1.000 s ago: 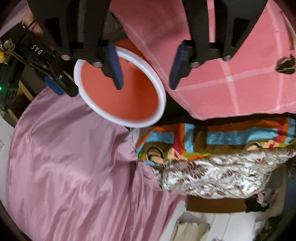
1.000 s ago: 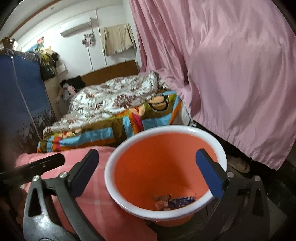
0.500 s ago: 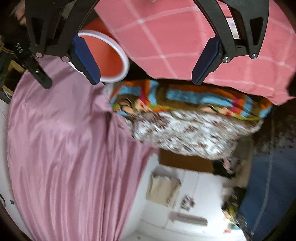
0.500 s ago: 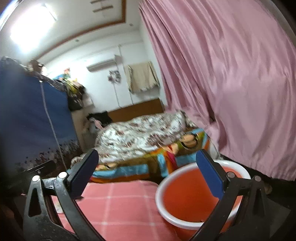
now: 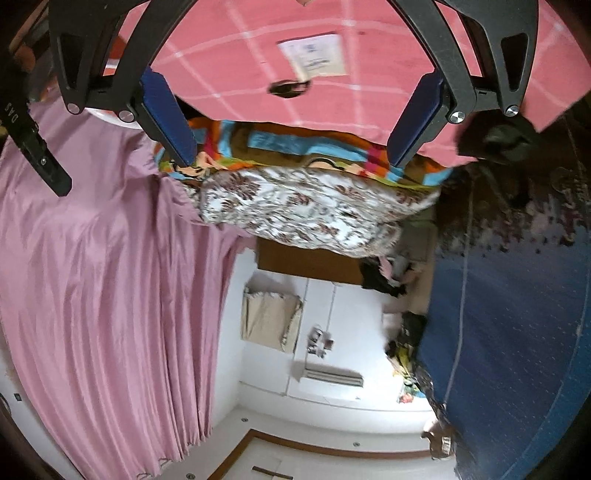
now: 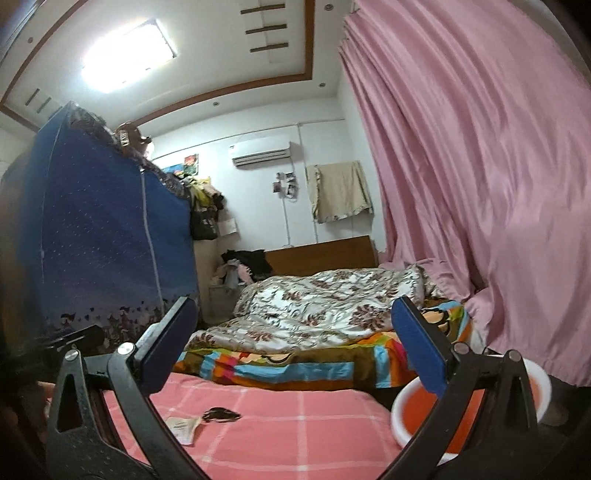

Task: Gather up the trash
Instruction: 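Move both open tools back over the paper packet and walnut shell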

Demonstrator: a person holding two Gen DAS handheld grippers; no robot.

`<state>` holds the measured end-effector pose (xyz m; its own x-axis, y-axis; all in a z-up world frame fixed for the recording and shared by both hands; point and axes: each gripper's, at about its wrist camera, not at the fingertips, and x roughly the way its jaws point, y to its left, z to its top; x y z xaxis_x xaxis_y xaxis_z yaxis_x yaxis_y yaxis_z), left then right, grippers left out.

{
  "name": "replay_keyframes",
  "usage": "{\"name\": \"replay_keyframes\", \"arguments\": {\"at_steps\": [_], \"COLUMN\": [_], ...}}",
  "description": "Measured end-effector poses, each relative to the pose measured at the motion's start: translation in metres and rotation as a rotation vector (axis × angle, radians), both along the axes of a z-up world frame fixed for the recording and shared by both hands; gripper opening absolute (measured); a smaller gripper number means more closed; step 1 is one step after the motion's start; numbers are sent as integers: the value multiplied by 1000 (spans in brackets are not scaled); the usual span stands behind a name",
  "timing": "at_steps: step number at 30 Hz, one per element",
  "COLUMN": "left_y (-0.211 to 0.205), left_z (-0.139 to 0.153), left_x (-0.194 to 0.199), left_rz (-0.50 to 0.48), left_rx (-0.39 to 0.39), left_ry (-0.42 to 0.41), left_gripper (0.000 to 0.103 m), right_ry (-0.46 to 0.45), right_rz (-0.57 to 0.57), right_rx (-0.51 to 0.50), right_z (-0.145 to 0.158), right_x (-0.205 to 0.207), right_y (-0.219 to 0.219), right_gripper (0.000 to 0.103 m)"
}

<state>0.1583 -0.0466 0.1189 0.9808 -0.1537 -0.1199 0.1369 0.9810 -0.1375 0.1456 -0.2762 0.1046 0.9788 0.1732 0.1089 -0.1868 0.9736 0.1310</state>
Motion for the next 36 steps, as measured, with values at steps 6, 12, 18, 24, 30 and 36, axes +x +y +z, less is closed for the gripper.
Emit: {"name": "replay_keyframes", "arguments": {"at_steps": [6,12,18,24,30,36], "left_y": [32,54,64,65,64,55], "left_z": [-12,-24,-36,-48,-64,-82], "left_x": [-11,2,15,30,62,97], "left_rz": [57,78,75,49,-4,-88], "left_rx": [-1,12,31,35,18,0], "left_ry": [15,67,111,183,333,500], "left_gripper": [101,101,101,101,100,98], "right_ry": [44,109,167,260,411,550], "right_rz": [54,99,146,209,242,270], "right_rx": [-44,-108,-146,-172,-220,-249], "right_z": [-12,-27,-40,-50,-66,-84], "right_x": [15,37,57,84,118,147], "right_y": [32,58,73,81,89,94], "right_gripper": [103,103,103,103,84,64]}}
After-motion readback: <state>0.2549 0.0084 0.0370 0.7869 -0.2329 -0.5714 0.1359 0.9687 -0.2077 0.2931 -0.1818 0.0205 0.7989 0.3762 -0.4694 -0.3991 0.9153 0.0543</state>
